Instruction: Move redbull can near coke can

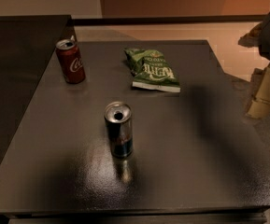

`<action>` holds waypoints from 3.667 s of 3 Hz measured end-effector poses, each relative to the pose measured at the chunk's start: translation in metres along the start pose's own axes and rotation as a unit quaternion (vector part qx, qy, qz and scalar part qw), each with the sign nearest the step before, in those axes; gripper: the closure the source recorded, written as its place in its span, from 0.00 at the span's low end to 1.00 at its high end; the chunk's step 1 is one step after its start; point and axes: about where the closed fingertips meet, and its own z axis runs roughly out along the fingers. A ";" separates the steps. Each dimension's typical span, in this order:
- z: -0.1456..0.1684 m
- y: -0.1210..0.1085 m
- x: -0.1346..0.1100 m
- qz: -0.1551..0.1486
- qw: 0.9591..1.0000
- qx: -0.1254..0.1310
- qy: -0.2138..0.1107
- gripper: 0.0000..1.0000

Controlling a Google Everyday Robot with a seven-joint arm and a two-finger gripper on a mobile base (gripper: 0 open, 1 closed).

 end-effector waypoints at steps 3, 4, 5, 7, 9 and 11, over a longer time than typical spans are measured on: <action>0.027 0.029 -0.045 -0.052 0.997 -0.041 -0.048 0.00; 0.051 0.047 -0.088 -0.067 0.991 -0.059 -0.099 0.00; 0.069 0.060 -0.131 -0.070 0.984 -0.080 -0.145 0.00; 0.086 0.094 -0.181 -0.089 0.961 -0.141 -0.219 0.00; 0.086 0.117 -0.208 -0.115 0.941 -0.177 -0.263 0.18; 0.082 0.113 -0.211 -0.115 0.938 -0.183 -0.272 0.64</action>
Offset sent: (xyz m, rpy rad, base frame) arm -0.0095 0.0390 -0.0230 0.0481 0.0845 0.1257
